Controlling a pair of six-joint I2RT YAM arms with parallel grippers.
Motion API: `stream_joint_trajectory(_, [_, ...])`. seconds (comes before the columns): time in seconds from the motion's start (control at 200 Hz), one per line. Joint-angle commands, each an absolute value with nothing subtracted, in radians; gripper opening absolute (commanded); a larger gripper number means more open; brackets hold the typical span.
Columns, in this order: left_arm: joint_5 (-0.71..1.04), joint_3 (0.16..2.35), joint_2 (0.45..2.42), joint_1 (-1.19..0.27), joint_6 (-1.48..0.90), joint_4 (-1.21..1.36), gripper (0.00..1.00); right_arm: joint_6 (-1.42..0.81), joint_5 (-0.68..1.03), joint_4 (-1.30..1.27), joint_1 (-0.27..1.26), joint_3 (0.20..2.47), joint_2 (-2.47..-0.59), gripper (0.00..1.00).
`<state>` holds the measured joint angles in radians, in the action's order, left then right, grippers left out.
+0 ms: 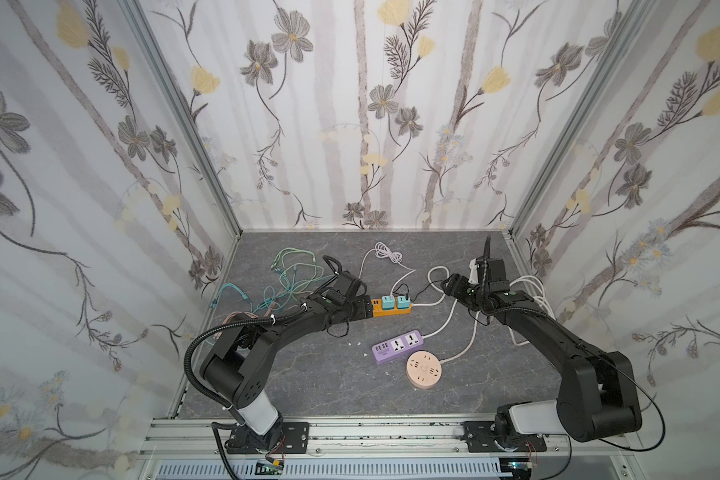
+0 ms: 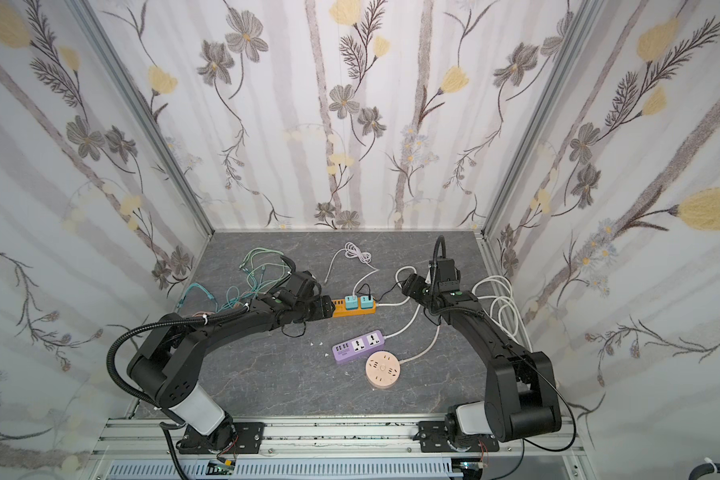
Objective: Insert the plug
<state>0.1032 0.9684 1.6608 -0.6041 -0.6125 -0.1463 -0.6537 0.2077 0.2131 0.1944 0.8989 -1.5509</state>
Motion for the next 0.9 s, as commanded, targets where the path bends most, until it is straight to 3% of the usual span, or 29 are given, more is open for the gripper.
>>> stream_joint_trajectory(0.0, [0.203,0.982,1.678,-0.594,-0.644,-0.186,0.71,-0.669,0.242,0.213,0.237,0.893,-1.569,0.70])
stream_joint_trajectory(0.12, [0.234,1.002,1.722,-0.579,-0.656,-0.188,0.58,-0.680,0.249,0.166,0.279,0.855,-1.599,0.49])
stream_joint_trajectory(0.275, [0.274,1.050,1.796,-0.575,-0.667,-0.201,0.54,-0.693,0.331,0.081,0.333,0.853,-1.718,0.21])
stream_joint_trajectory(0.405, [0.281,1.067,1.835,-0.568,-0.678,-0.188,0.51,-0.717,0.381,0.023,0.370,0.877,-1.812,0.06])
stream_joint_trajectory(0.5, [0.276,1.063,1.856,-0.557,-0.689,-0.169,0.50,-0.743,0.403,-0.023,0.381,0.878,-1.861,0.00])
stream_joint_trajectory(0.894, [0.259,1.126,1.973,-0.513,-0.668,-0.112,0.48,-0.801,0.430,-0.105,0.372,0.983,-2.027,0.00])
